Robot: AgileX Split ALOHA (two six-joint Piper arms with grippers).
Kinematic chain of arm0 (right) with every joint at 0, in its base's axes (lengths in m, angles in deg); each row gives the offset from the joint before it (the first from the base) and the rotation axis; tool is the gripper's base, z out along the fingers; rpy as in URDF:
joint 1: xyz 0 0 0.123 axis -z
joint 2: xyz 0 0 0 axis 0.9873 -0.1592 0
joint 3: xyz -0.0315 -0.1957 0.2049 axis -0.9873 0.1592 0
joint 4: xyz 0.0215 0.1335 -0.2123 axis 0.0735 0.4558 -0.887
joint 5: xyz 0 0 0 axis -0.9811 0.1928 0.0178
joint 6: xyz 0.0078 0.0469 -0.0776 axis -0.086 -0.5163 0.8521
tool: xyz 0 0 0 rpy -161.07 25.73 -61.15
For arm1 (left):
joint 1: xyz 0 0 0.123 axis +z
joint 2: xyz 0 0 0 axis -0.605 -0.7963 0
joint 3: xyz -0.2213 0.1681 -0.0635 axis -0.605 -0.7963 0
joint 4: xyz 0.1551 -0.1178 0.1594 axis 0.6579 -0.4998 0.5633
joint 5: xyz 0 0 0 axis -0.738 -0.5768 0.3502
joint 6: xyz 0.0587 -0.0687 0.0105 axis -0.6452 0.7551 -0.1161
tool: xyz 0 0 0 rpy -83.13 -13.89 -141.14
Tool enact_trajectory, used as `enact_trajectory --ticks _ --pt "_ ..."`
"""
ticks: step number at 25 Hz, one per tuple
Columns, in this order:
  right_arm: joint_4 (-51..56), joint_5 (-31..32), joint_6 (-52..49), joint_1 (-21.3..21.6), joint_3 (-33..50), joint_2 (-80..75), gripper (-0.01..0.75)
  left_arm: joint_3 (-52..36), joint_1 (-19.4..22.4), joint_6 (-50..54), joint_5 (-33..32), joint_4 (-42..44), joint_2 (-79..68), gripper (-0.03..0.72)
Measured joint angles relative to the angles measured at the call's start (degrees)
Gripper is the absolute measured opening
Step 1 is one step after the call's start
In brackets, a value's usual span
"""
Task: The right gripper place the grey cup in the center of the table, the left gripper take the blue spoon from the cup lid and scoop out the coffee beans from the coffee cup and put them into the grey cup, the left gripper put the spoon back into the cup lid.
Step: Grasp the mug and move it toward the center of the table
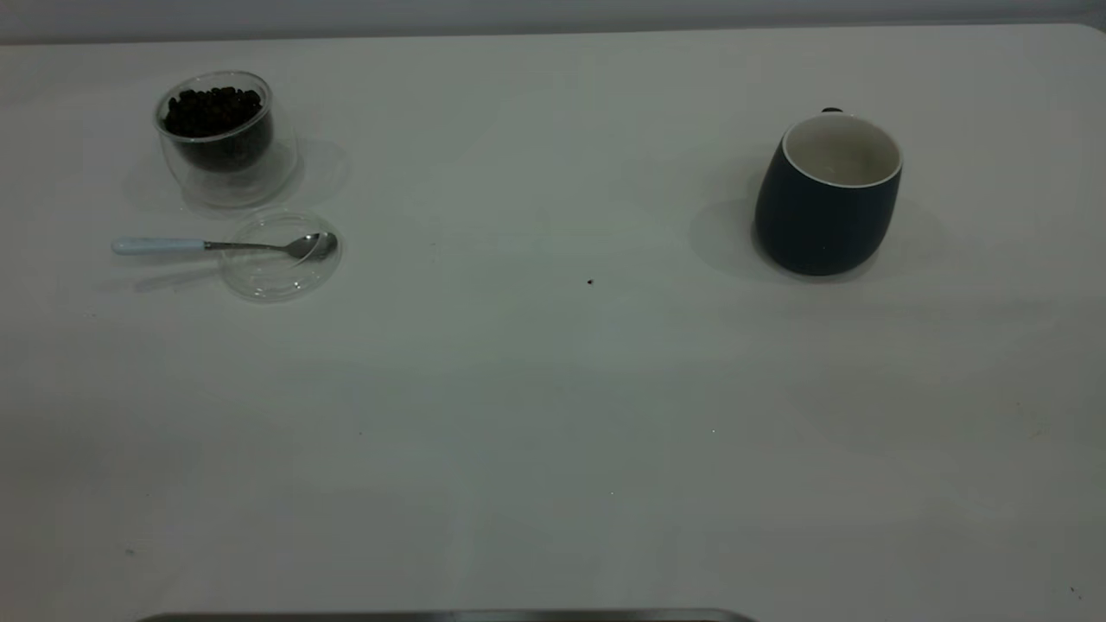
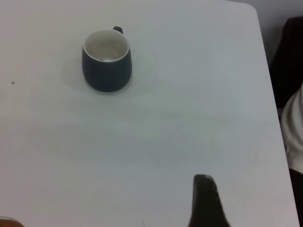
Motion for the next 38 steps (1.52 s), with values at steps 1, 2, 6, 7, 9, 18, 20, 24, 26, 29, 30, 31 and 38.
enact_trajectory --ticks 1,2,6,7,9,18,20,24,26,29,30,31,38 --pt "0.0 0.0 0.0 0.0 0.0 0.0 0.459 0.0 0.0 0.0 0.0 0.0 0.0 0.569" --pt "0.16 0.0 0.0 0.0 0.0 0.0 0.459 0.0 0.0 0.0 0.0 0.0 0.0 0.569" --pt "1.31 0.0 0.0 0.0 0.0 0.0 0.459 0.0 0.0 0.0 0.0 0.0 0.0 0.569" --pt "1.31 0.0 0.0 0.0 0.0 0.0 0.459 0.0 0.0 0.0 0.0 0.0 0.0 0.569" --pt "2.28 0.0 1.82 0.0 0.0 -0.27 0.459 0.0 0.0 0.0 0.0 0.0 0.0 0.569" --pt "2.79 -3.9 14.59 0.0 -5.1 -24.15 0.459 0.0 0.0 0.0 0.0 0.0 0.0 0.569" --pt "1.0 -8.71 16.87 0.0 -5.17 -31.66 0.459 0.0 0.0 0.0 0.0 0.0 0.0 0.569" --pt "-1.6 -22.75 22.05 0.0 -5.22 -48.53 0.459 0.0 0.0 0.0 0.0 0.0 0.0 0.569" --pt "-2.62 -29.92 25.13 0.0 -5.22 -56.49 0.459 0.0 0.0 0.0 0.0 0.0 0.0 0.569" --pt "-4.17 -41.45 28.88 0.0 -5.22 -67.74 0.459 0.0 0.0 0.0 0.0 0.0 0.0 0.569" --pt "-4.41 -45.57 29.86 0.0 -5.22 -70.47 0.459 0.0 0.0 0.0 0.0 0.0 0.0 0.569" --pt "-4.55 -48.53 30.99 0.0 -5.34 -73.58 0.459 0.0 0.0 0.0 0.0 0.0 0.0 0.569" --pt "-4.97 -52.85 36.87 0.0 -15.15 -94.17 0.459 0.0 0.0 0.0 0.0 0.0 0.0 0.569"
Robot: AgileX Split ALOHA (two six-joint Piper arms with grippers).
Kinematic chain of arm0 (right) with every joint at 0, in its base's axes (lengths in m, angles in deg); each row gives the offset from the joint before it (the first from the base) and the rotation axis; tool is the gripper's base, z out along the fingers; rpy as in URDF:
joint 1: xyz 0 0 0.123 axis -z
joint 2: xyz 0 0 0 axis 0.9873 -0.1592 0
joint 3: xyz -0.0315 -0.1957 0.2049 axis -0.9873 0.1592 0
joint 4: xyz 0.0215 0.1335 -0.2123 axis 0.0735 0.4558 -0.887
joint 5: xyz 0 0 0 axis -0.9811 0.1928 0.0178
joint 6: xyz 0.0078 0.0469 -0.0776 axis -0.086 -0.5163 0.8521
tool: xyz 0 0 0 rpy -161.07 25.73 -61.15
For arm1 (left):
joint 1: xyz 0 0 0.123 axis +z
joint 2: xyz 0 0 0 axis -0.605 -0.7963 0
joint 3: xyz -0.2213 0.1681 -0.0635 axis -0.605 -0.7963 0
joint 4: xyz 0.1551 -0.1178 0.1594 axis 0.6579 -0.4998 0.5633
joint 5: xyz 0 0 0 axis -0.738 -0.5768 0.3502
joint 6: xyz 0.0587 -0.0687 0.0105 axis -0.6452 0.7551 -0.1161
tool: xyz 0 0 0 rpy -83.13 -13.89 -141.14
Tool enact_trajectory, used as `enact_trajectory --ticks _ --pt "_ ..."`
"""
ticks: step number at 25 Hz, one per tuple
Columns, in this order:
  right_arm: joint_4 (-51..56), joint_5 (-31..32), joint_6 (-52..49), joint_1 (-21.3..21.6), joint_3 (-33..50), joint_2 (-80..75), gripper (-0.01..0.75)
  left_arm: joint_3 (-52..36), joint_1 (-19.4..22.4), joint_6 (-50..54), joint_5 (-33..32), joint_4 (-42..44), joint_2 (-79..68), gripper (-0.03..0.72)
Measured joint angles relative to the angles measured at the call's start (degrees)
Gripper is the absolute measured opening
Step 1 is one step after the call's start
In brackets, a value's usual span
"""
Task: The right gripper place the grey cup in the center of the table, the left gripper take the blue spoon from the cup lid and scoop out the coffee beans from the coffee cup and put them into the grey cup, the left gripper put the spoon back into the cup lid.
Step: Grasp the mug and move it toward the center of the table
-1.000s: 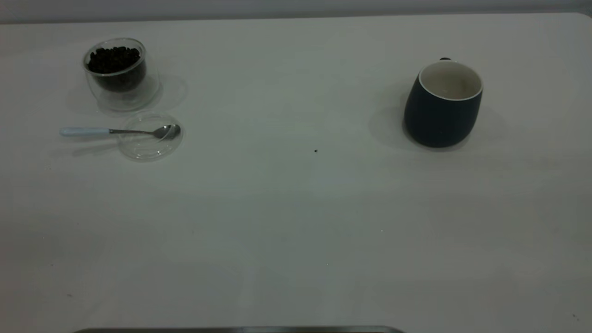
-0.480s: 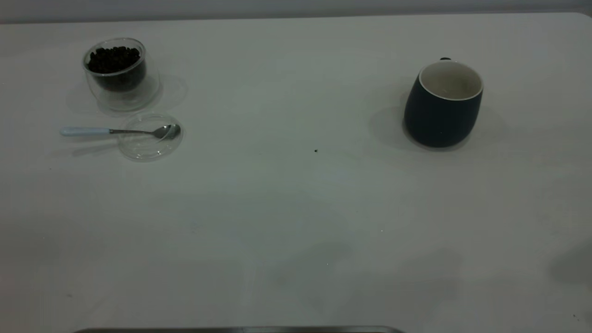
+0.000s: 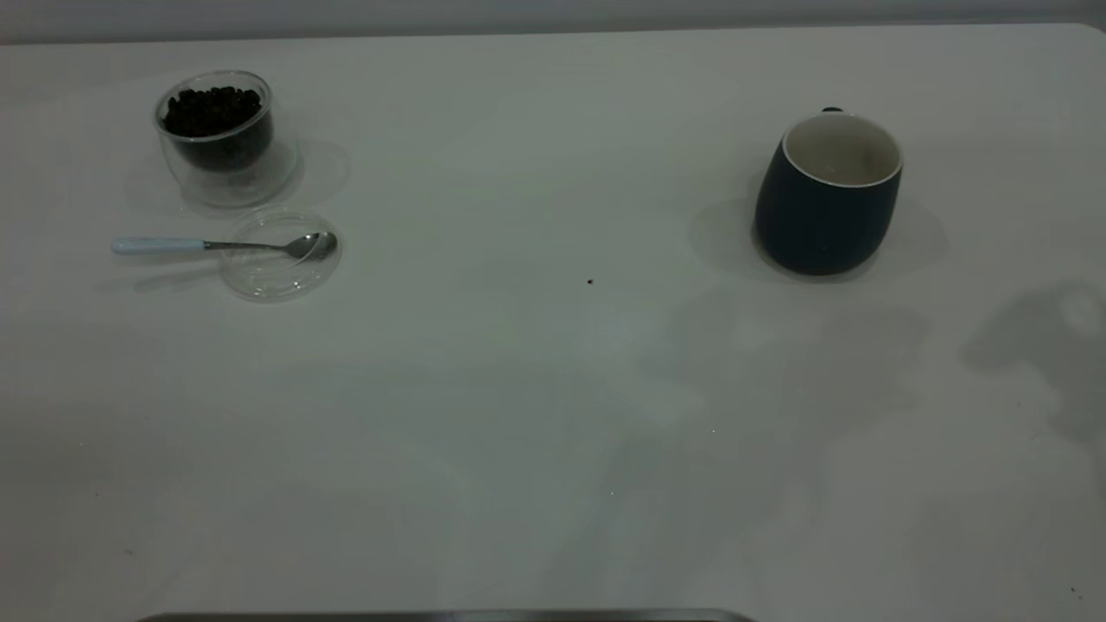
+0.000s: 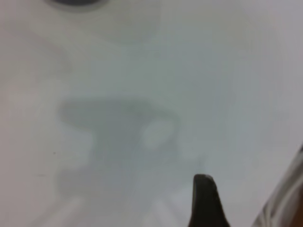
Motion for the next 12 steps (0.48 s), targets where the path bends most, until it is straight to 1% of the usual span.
enact_trajectory --ticks 3,8,12 --pt "0.0 2.41 2.95 -0.35 -6.17 -7.54 0.459 0.0 0.0 0.0 0.0 0.0 0.0 0.569" --pt "0.0 4.23 10.32 -2.69 -15.85 -18.5 0.459 0.0 0.0 0.0 0.0 0.0 0.0 0.569" --pt "0.0 6.25 12.84 -2.98 -23.44 -27.18 0.459 0.0 0.01 0.0 0.0 0.0 0.0 0.569"
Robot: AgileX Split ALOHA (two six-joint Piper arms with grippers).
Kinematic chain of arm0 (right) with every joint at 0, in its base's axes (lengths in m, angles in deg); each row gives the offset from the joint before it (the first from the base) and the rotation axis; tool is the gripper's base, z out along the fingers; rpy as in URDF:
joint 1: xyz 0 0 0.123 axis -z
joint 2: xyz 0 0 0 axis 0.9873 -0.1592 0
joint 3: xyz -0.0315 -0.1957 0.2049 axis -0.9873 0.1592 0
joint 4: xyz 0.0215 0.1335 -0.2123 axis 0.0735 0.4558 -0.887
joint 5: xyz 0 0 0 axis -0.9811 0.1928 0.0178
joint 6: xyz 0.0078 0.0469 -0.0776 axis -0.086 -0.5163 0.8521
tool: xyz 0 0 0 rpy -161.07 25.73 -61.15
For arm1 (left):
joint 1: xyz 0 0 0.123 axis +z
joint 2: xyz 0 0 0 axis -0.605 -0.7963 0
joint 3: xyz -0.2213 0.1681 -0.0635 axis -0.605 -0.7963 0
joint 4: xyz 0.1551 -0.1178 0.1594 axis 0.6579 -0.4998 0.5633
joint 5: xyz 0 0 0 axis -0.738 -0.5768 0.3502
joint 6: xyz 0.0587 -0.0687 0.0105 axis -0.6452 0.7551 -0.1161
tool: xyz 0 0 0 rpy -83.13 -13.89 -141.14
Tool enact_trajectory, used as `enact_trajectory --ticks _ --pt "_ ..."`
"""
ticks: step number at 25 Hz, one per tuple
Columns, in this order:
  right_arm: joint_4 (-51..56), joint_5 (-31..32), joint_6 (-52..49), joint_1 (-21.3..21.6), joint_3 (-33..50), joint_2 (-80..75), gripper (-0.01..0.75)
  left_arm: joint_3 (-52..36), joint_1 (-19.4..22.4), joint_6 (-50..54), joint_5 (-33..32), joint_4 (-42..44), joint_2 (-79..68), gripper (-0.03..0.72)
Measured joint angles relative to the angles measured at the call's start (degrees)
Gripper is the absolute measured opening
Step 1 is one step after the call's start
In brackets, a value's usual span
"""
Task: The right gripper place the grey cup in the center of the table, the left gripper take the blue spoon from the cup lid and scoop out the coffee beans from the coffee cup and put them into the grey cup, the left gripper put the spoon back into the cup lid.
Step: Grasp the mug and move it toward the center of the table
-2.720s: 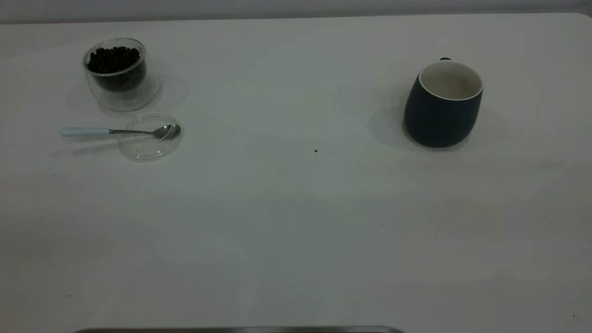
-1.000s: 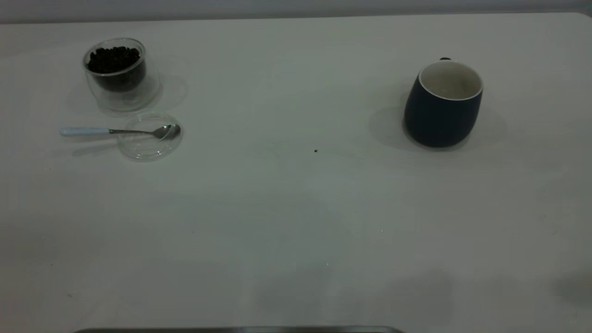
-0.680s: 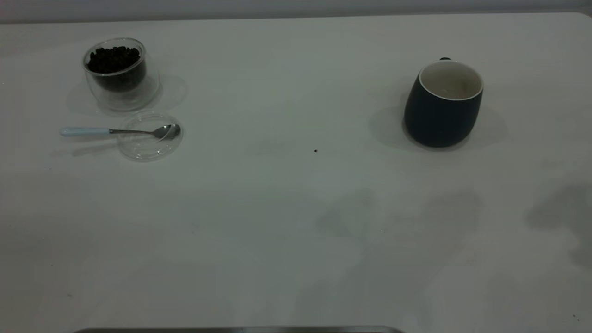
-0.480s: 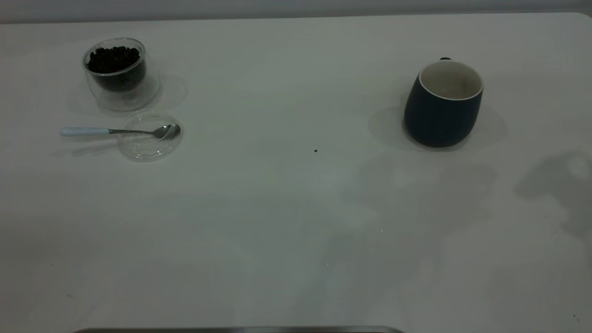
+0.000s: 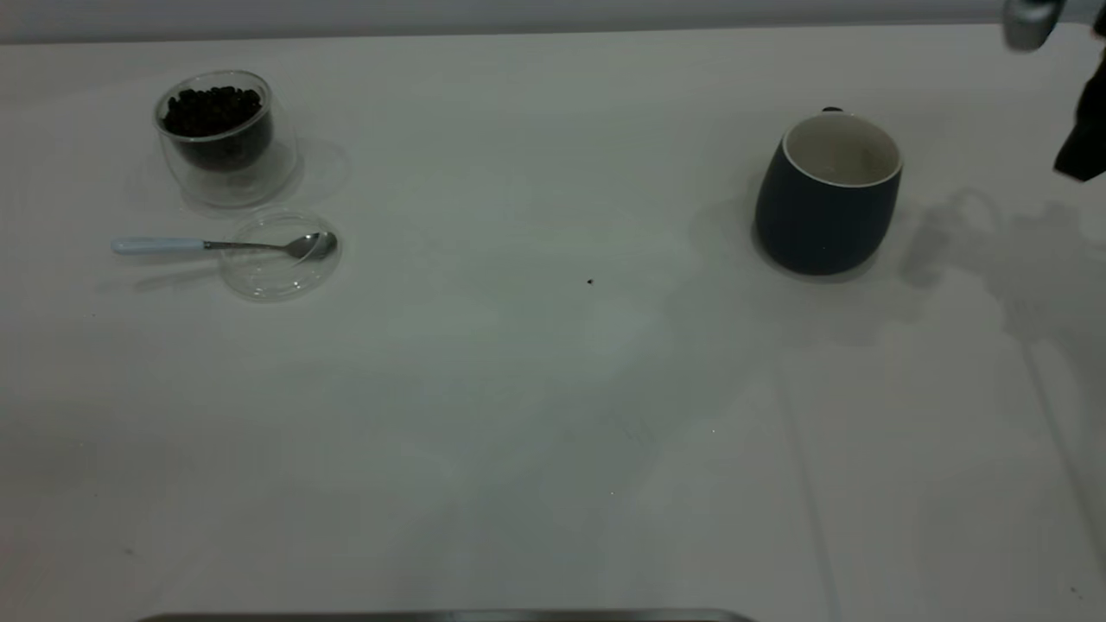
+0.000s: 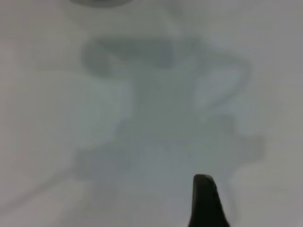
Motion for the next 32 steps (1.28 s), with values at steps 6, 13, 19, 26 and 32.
enact_trajectory --ticks 6,13,19,26,32 --pt "-2.71 2.6 2.77 -1.65 -8.77 -9.22 0.459 0.0 0.0 0.0 0.0 0.0 0.0 0.569" --pt "-3.54 3.61 7.87 -5.53 -14.26 -14.08 0.459 0.0 0.0 0.0 0.0 0.0 0.0 0.569" --pt "-2.78 5.37 8.37 -10.77 -15.65 -14.16 0.459 0.0 0.0 0.0 0.0 0.0 0.0 0.569" --pt "5.62 5.09 8.23 -19.04 -15.65 -14.23 0.459 0.0 0.0 0.0 0.0 0.0 0.0 0.569" --pt "13.12 1.88 8.17 -24.68 -15.82 -14.27 0.459 0.0 0.0 0.0 0.0 0.0 0.0 0.569"
